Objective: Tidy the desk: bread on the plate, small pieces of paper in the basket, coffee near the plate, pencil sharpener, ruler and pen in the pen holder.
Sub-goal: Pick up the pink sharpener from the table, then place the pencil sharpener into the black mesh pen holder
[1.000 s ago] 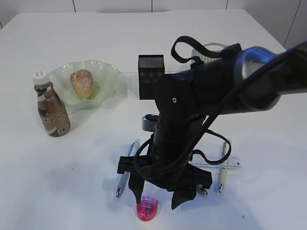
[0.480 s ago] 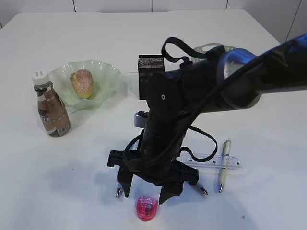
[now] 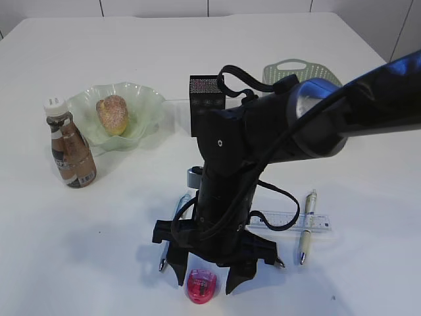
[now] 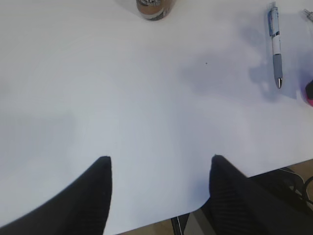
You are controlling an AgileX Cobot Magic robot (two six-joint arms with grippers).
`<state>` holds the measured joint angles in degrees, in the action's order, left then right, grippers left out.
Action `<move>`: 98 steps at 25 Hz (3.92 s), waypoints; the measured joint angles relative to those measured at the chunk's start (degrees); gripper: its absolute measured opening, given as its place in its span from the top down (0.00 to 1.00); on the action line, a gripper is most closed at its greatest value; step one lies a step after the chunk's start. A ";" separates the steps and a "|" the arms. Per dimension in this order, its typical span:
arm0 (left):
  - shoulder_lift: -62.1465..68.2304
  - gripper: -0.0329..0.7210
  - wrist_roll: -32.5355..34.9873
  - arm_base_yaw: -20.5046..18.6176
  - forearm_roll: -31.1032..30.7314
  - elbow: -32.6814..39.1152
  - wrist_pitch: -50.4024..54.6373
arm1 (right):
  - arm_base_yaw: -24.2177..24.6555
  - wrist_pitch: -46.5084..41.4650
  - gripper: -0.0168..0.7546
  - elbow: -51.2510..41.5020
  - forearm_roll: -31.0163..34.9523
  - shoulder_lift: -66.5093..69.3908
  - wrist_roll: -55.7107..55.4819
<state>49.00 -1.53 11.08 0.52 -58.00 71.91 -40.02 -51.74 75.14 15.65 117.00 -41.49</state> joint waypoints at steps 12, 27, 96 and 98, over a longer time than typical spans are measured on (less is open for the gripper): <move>0.00 0.37 0.00 0.00 0.00 0.00 0.00 | 0.00 -0.81 0.26 0.33 1.58 1.94 0.00; 0.00 0.37 0.00 0.00 0.00 0.00 0.00 | 0.00 -0.82 0.26 0.44 0.54 1.94 0.61; 0.00 0.38 0.00 0.00 -4.23 0.00 -2.22 | 7.47 -7.84 0.54 30.87 -28.23 2.03 15.04; 0.00 0.39 0.00 0.00 -4.23 0.00 -2.71 | 10.58 -5.09 0.54 32.76 -29.62 2.25 16.13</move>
<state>49.00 -1.53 11.08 -3.71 -58.00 69.20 -29.44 -56.83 107.90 -13.97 119.26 -25.36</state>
